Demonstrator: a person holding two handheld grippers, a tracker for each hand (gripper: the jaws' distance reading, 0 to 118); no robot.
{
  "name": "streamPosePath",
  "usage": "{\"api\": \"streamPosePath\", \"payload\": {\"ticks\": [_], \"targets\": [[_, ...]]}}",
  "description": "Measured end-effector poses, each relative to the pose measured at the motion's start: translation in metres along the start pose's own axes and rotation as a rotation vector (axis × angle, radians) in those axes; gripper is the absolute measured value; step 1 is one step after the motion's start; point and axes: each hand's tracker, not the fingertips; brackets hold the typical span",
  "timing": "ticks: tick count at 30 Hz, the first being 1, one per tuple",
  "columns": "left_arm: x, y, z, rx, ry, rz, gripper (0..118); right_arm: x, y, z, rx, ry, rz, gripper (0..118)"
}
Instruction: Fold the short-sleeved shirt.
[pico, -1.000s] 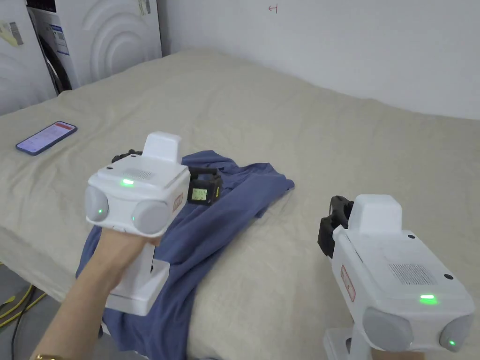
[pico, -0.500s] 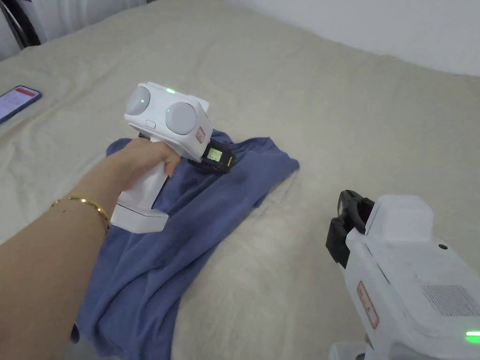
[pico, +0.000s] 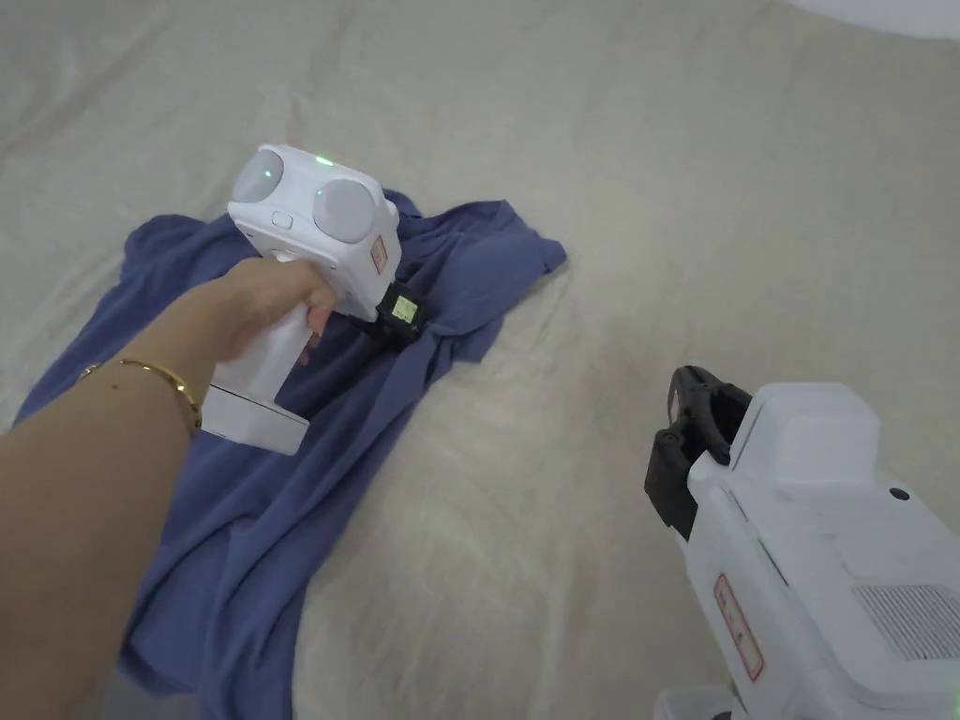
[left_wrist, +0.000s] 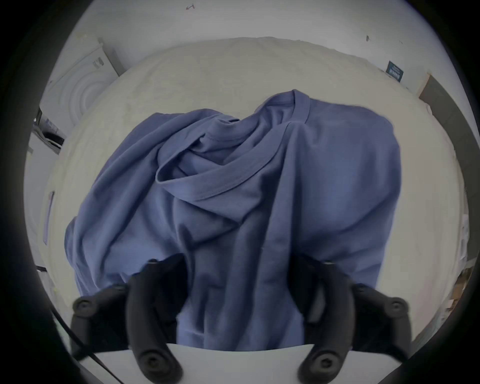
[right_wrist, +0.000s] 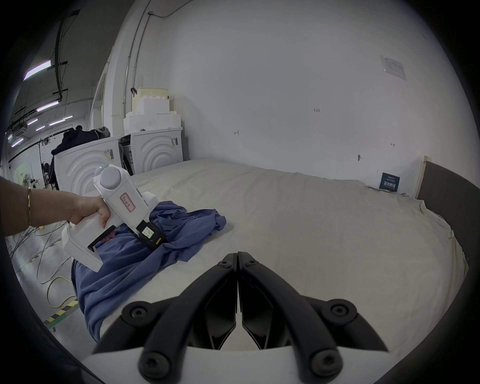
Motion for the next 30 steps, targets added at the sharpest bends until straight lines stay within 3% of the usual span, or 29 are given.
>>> {"api": "streamPosePath", "payload": {"ticks": [1, 2, 3, 13, 21, 30], "targets": [[-0.002, 0.0, 0.003, 0.005, -0.019, 0.0, 52, 0.0, -0.002, 0.001, -0.001, -0.003, -0.007, 0], [0.0, -0.001, 0.006, 0.022, -0.003, -0.006, 15, 0.0, -0.004, 0.002, -0.004, -0.005, -0.019, 0], [0.001, -0.002, 0.004, 0.054, 0.074, -0.007, 0, 0.0, -0.005, 0.003, -0.011, -0.005, -0.029, 0], [0.01, -0.032, 0.04, 0.266, 0.134, 0.147, 0, 0.005, 0.005, 0.041, 0.007, -0.024, -0.009, 0], [-0.016, -0.084, 0.149, 0.551, 0.083, 0.346, 0, 0.007, 0.025, 0.108, 0.115, -0.056, 0.008, 0], [-0.032, -0.118, 0.281, 0.76, 0.138, 0.413, 0, 0.008, 0.025, 0.175, 0.204, -0.048, 0.015, 0]]}}
